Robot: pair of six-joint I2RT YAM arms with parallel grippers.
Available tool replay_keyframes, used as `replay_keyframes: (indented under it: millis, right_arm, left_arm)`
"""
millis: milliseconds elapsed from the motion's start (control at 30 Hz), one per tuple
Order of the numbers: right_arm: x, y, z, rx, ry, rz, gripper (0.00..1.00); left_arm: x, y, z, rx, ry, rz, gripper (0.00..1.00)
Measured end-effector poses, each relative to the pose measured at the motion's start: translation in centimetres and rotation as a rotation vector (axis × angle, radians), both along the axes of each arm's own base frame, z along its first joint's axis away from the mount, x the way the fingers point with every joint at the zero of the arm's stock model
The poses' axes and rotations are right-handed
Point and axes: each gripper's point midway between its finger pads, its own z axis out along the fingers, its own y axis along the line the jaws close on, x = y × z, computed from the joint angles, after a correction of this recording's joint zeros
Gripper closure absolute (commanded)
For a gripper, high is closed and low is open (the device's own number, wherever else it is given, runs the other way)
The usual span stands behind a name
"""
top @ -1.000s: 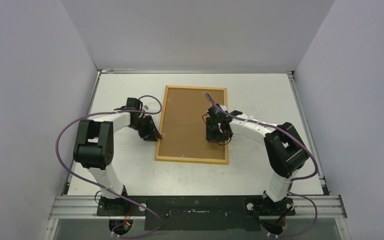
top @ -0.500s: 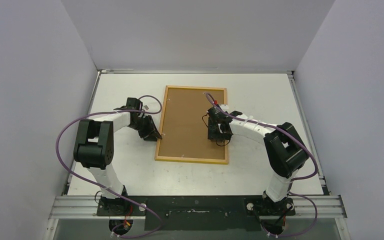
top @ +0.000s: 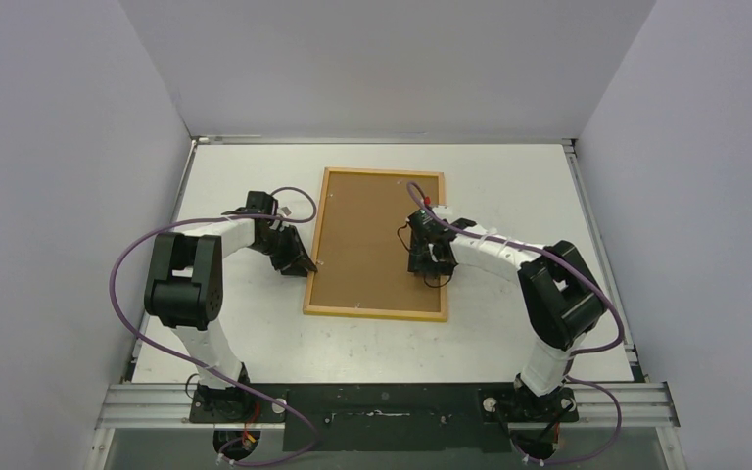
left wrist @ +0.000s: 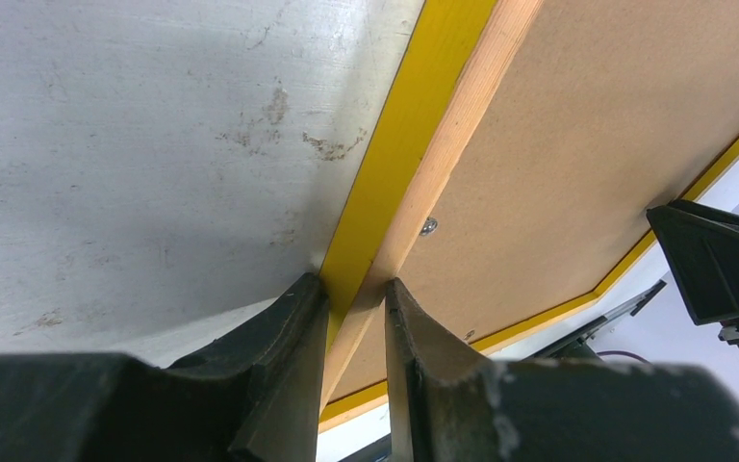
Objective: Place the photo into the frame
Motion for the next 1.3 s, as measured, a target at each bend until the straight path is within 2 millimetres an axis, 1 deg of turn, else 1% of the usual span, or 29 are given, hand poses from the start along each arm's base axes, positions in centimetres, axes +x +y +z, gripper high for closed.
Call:
replay_keyframes:
  millis: [367,533,600,733,800,867,933,967,1033,1133,1300]
  right_arm:
    - [-0.5,-0.6,0.0,0.01,0.006,-0.024,0.5]
    - [-0.7,-0.5,0.1,0.041,0.023,-0.02,0.49]
    - [-0.8,-0.4,0.2,0.061,0.033,-0.017,0.47]
    - [-0.8,-0.2,0.7,0.128,0.063,-0.021,0.46]
    - [-0.2,-0.6,1.2,0.167,0.071,-0.04,0.45]
    - [0.9,-0.9,2.0,0.196,0.061,-0.06,0.44]
    - [2.3,-1.1,3.2,0.217,0.032,-0.068,0.44]
    - [3.1,-1.0,4.0,0.228,0.01,-0.068,0.44]
    - [4.0,-0.6,5.1,0.247,-0.021,-0.056,0.44]
    - [4.2,-0.4,5.4,0.247,-0.031,-0.038,0.41]
    - [4.1,-0.9,5.4,0.21,-0.031,-0.035,0.35]
  left_arm:
    - [-0.2,-0.4,0.0,-0.032,0.016,-0.004,0.79]
    - [-0.3,-0.5,0.0,-0.038,0.019,-0.005,0.78]
    - [-0.3,-0.6,0.0,-0.04,0.019,-0.007,0.73]
    - [-0.1,-0.7,0.1,-0.048,0.022,-0.013,0.58]
    - [0.3,-0.8,0.4,-0.053,0.016,-0.018,0.52]
    - [1.1,-0.7,0.8,-0.045,-0.004,-0.022,0.47]
    - [2.1,-0.4,1.0,-0.028,-0.033,-0.025,0.44]
    - [2.6,-0.3,1.2,-0.02,-0.048,-0.023,0.44]
    - [3.4,-0.1,1.6,-0.007,-0.071,-0.02,0.42]
    - [4.5,0.1,1.8,0.004,-0.095,-0.018,0.41]
    - [6.9,0.1,1.3,0.014,-0.104,-0.002,0.43]
